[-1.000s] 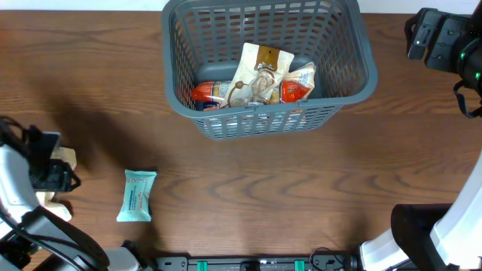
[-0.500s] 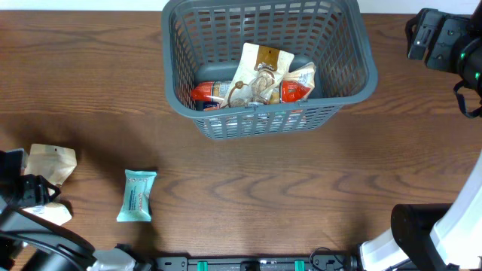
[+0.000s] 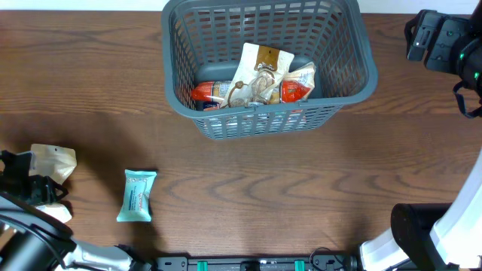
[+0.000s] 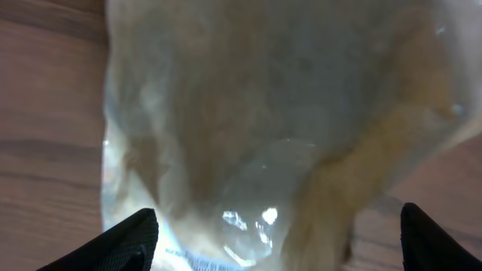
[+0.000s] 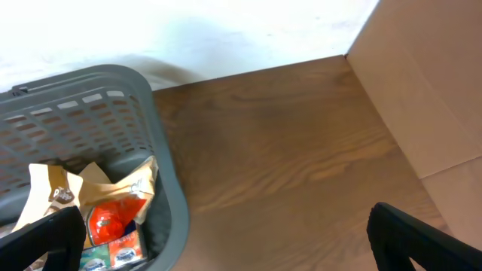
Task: Pack container
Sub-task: 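Move the left gripper back to the white pouch and grasp it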
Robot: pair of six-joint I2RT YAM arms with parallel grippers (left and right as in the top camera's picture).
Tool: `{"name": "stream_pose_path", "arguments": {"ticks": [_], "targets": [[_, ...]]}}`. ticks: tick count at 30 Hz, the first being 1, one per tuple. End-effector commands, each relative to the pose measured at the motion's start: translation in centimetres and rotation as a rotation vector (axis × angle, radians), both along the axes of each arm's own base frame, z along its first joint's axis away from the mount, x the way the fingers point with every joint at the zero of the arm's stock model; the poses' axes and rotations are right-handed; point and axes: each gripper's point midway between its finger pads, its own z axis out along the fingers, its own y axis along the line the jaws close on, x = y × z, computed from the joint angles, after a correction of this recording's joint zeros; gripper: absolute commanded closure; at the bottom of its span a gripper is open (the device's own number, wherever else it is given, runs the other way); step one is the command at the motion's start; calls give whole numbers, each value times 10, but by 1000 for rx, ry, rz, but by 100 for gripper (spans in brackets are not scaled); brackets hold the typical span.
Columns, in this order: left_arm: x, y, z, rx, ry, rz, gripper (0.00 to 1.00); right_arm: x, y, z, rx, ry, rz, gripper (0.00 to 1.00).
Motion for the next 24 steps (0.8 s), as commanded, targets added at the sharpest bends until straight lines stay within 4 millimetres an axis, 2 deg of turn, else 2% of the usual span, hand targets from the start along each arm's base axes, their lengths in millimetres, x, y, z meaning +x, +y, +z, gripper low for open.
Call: {"name": "stream_pose_path", "arguments": {"ticks": [1,11,16,18,21,22,24], "targets": [[-1,-4,-15,-41,15,-11,27,1,-3,-2,-12,13,-3,1],[0,-1,-42,-68,32,-10,27,1,-1,-3,5,9,-6,1],[1,-4,-51,-93,35,-10,34,1,-1,-3,5,9,-6,1],[0,-6,-55,-103,40,-10,40,1,-1,-3,5,9,-6,1],[0,-11,-62,-134,39,-10,61,1,-1,-3,5,9,-6,1],[1,-13,-65,-146,39,-10,71,1,-1,-3,5,9,-6,1],[0,-15,-70,-159,48,-11,81,1,-1,-3,5,9,-7,1]]}}
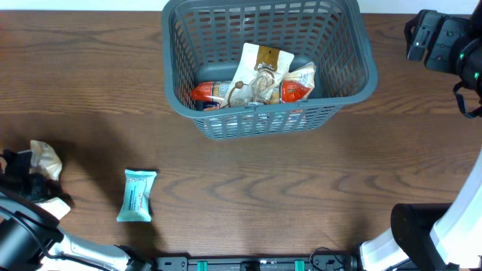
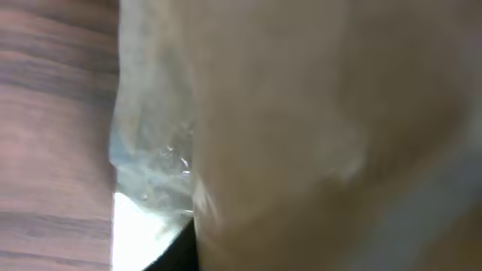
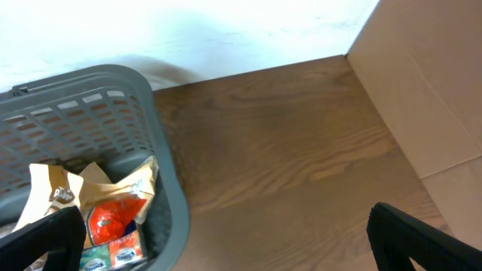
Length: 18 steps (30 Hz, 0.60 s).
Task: Pack container
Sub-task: 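Move the left gripper back to the white pouch and grasp it, then lift the white pouch with the left gripper and drop it into the basket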
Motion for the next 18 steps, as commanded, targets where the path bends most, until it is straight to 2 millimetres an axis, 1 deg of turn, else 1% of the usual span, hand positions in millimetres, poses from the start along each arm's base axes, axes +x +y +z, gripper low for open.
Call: {"name": "stream_pose_path", "arguments": {"ticks": [1,2,6,11,15,18], "targets": [[-16,-29,-45,-139,73,-10,89,1,-1,-2,5,8,-8,1],[-16,-30,-47,-143,75,-11,94,1,-2,-2,8,6,-12,1],[-11,-34,-46,-163,49,-10,94,1,-2,-2,8,6,-12,1],[-4,-37,-44,-175,31,36,94,1,-2,-2,8,6,-12,1],[9,-42,-35,-168,-2,8,94,1,-2,-2,8,5,-12,1],[22,-43,-21,-126,-31,-26,94,1,-2,-2,5,5,-15,1]]}}
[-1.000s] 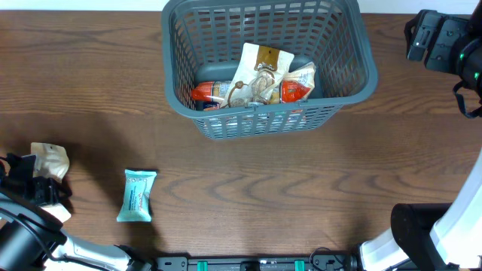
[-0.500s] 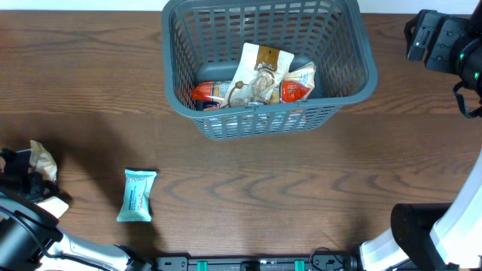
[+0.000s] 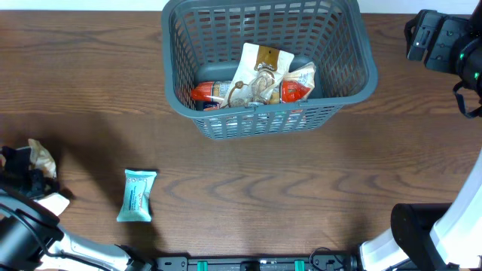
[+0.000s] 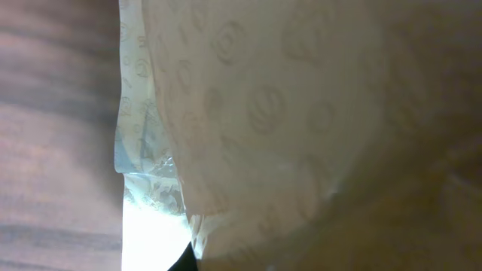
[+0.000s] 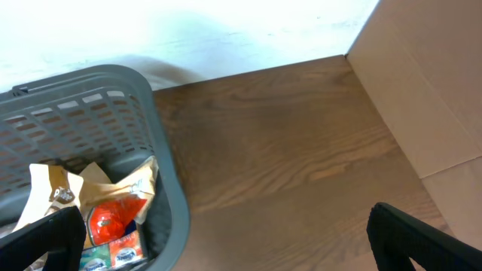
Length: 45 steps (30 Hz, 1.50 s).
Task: Pack container
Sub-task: 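Lift the white pouch with the left gripper and drop it into the basket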
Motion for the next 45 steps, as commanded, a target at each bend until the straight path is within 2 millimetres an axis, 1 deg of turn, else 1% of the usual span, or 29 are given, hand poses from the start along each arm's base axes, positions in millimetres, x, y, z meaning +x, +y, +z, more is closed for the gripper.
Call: {"name": "stream_pose_path", "arguments": {"ticks": [1,6,10,14,17,19,23,28,32,33,35,38,41,43,45], "targets": [[15,-40,-18,-114,-28,-46,94,1,-3,-2,2,6,-18,1],[25,-37,4,-65,-81,-62,94,1,-4,-2,0,5,-20,1],[41,-40,28,-60,-190,-75,94,1,-4,-2,-1,6,-20,1],[46,-36,47,-13,-231,-77,94,1,-4,-2,-1,6,-20,1],[52,-30,63,21,-278,-37,94,1,-4,-2,-9,7,-19,1],[59,-34,76,18,-337,-50,94,0,-5,-2,-12,7,-23,1],[76,-38,110,20,-478,-34,94,1,-6,-1,-16,5,-28,1],[94,-49,159,13,-663,-40,94,1,-6,-1,-16,3,-28,1],[107,-59,207,11,-837,-57,94,1,-6,0,-16,1,-28,1],[111,-63,224,4,-898,-65,94,1,-6,0,-16,2,-27,1],[116,-70,249,-16,-992,-81,94,1,-6,0,-16,2,-28,1],[124,-87,304,-89,-1184,-121,94,1,-6,0,-16,2,-28,1],[128,-101,350,-149,-1328,-166,94,1,-6,0,-16,2,-28,1],[131,-113,379,-185,-1413,-210,94,1,-6,0,-16,3,-28,1],[134,-124,400,-214,-1474,-250,95,1,-6,-1,-16,4,-27,1]]}}
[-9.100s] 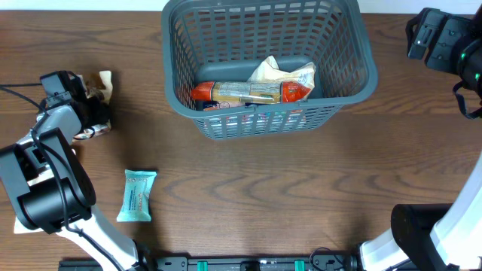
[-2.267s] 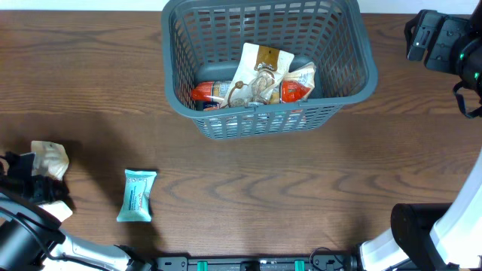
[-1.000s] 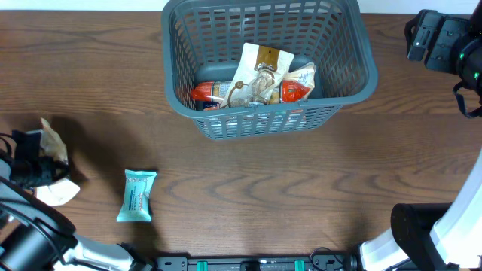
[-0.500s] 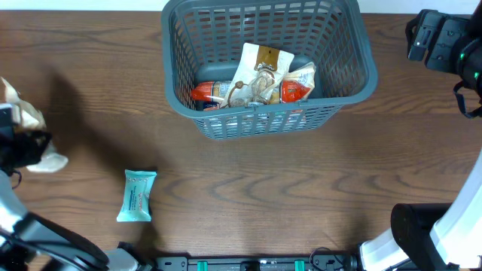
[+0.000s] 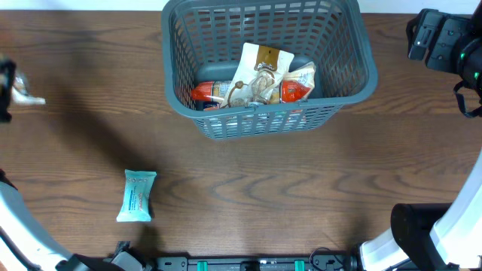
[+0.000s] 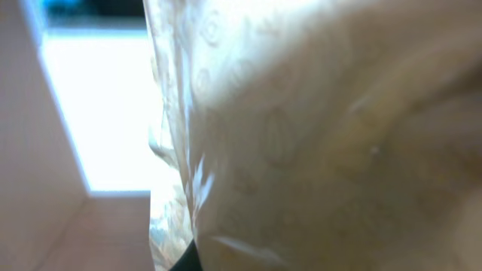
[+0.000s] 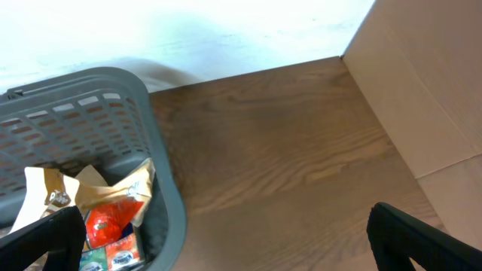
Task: Pack container
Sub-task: 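Lift the white pouch with the left gripper and drop it into the basket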
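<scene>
A grey plastic basket [image 5: 343, 71] stands at the table's far middle and holds several snack packets [image 5: 260, 75]. At the far left edge my left gripper [image 5: 4, 86] is shut on a pale tan pouch [image 5: 28, 97], held off the table. That pouch [image 6: 316, 143] fills the left wrist view and hides the fingers. A teal packet [image 5: 136, 196] lies flat at the near left. Up at the far right, beside the basket, my right gripper [image 7: 226, 229] is wide open and holds nothing. The basket's corner [image 7: 162, 188] shows in the right wrist view.
A cardboard wall [image 7: 429, 83] borders the table on the right. Bare wooden tabletop [image 5: 301, 188] lies between the basket and the near edge.
My left gripper, still shut on the tan pouch, has gone from the near left of the table to the far left and higher up. The right arm has not moved.
The tan pouch lay flat at the near left edge with my left gripper open around it. Then the fingers were shut on it and it looked crumpled. It stayed gripped there, and now it hangs at the far left, level with the basket.
</scene>
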Robot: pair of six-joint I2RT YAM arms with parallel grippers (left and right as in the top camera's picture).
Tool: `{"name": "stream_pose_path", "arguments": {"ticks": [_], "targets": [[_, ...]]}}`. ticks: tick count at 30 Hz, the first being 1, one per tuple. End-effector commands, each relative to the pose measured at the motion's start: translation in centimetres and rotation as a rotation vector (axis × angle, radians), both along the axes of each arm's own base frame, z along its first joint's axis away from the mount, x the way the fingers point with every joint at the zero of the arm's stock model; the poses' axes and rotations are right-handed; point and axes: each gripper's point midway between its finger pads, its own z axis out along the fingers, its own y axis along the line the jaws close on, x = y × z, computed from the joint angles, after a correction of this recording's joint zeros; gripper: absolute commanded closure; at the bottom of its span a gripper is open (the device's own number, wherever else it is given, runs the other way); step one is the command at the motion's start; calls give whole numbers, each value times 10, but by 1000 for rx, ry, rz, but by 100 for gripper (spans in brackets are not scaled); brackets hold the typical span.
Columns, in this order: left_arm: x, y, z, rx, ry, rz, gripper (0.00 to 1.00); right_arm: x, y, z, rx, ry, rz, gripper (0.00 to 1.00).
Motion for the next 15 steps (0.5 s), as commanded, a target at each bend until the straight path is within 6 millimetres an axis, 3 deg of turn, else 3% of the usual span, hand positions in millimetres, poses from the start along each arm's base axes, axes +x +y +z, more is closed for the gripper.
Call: {"name": "stream_pose_path", "arguments": {"ticks": [1,6,15], "targets": [[-1,-42,32,-193,-47,-184,94,0,-4,-2,-8,9,-18,1],[5,-80,68,-197,-147,-303,94,0,-4,-2,-7,10,-17,1],[31,-146,83,-260,-198,-419,94,0,-4,-2,-7,10,-17,1]]}}
